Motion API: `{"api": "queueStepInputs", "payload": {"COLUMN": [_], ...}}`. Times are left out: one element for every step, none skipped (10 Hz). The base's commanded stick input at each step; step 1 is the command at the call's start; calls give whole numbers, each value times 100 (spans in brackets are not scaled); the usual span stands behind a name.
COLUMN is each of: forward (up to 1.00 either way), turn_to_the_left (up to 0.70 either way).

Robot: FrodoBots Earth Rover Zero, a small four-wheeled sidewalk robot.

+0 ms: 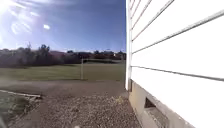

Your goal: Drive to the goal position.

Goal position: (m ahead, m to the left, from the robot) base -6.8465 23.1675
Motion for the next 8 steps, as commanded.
{"api": "queueStepInputs", "payload": {"forward": [5, 5, 5, 5, 5, 5, 5, 5], "turn_to_the_left": [0, 0, 0, 0, 0, 0, 0, 0]}}
